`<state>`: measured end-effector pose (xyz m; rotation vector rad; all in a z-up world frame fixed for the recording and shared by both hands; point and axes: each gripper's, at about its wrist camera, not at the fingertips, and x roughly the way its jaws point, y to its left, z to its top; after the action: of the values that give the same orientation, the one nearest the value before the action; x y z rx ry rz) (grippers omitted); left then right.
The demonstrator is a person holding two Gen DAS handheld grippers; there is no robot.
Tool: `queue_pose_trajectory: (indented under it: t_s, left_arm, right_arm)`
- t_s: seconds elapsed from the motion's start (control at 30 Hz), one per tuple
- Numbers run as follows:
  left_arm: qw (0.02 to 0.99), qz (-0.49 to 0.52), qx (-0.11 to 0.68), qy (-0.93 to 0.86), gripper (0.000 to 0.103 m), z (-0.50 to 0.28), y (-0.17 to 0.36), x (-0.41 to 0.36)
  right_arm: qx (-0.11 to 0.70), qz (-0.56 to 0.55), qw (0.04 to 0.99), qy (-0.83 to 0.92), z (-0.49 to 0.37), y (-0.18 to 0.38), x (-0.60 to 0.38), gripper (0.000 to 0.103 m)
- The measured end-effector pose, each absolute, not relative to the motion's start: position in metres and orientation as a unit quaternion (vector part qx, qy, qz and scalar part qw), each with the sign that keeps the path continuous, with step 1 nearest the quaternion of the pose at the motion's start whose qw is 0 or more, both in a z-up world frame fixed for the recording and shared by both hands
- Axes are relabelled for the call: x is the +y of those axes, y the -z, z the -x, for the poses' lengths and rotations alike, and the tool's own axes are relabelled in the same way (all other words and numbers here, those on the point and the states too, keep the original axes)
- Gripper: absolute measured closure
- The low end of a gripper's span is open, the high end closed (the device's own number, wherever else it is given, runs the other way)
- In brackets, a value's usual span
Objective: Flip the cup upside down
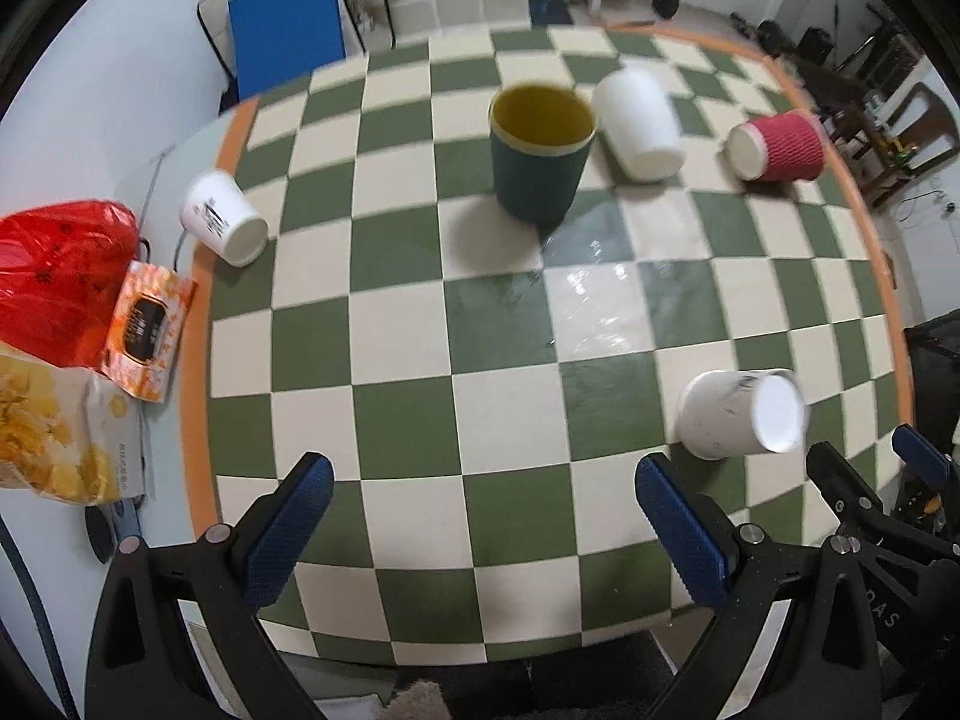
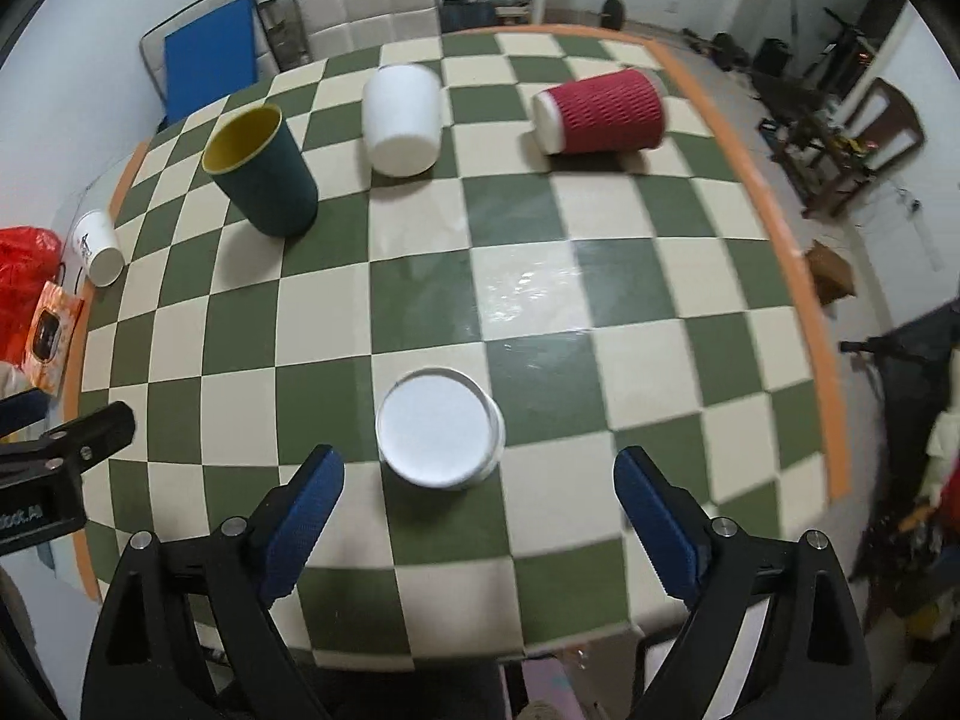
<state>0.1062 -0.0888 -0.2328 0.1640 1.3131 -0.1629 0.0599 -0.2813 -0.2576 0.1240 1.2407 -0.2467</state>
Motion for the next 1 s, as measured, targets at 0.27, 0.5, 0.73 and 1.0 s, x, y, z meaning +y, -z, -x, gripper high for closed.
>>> queue_pose_trajectory:
  t_s: [0.27, 0.5, 0.73, 1.0]
  left_arm:
    - [0.824, -0.061, 0.558, 0.074, 0.000, -0.064, 0.168, -0.089]
    - [0.849, -0.036, 0.523, 0.059, 0.000, -0.021, 0.112, -0.091]
    - [0.875, -0.016, 0.482, 0.048, 0.000, 0.026, 0.053, -0.094]
    - [0.888, -0.013, 0.459, 0.041, 0.000, 0.066, 0.015, -0.101]
  right_arm:
    - [0.538, -0.061, 0.828, 0.147, -0.015, 0.184, -0.277, 0.009]
    - [0.507, -0.047, 0.851, 0.131, 0.024, 0.121, -0.279, 0.009]
    - [0.457, -0.026, 0.883, 0.108, 0.071, 0.050, -0.283, 0.009]
    - [0.421, -0.025, 0.902, 0.096, 0.120, -0.008, -0.292, 0.007]
